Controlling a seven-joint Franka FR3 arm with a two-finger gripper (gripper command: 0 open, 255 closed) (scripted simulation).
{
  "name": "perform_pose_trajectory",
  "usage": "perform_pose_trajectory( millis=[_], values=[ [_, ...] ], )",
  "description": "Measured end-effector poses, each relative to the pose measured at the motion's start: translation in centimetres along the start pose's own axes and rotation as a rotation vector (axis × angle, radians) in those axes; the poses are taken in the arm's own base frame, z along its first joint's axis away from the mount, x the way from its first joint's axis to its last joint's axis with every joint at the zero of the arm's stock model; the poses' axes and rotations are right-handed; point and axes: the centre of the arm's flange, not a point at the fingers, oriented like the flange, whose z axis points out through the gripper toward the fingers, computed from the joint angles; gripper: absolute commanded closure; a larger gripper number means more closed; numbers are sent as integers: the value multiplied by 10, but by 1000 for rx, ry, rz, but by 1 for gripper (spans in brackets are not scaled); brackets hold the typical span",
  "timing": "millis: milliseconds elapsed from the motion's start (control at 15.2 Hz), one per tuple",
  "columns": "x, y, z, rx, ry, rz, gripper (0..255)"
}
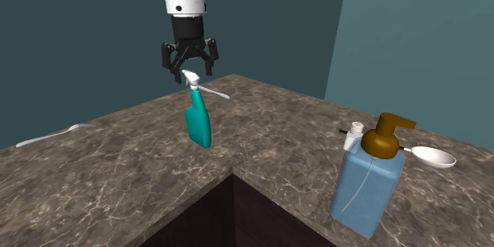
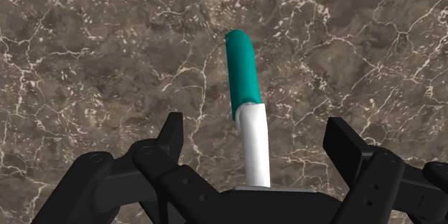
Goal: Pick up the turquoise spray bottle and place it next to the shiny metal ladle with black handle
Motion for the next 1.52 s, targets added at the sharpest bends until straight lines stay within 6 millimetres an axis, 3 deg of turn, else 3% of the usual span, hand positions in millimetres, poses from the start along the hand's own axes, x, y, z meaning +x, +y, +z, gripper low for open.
perform_pose_trajectory(
  millis=[198, 528, 594, 1254, 1518],
  values=[
    [-1, 0, 12, 0, 0, 0, 0],
    [0, 0, 14, 0, 1, 0, 0],
    [0, 0, 14, 0, 1, 0, 255],
    [0, 0, 14, 0, 1, 0, 255],
    [0, -1, -2, 0, 1, 0, 255]
  ],
)
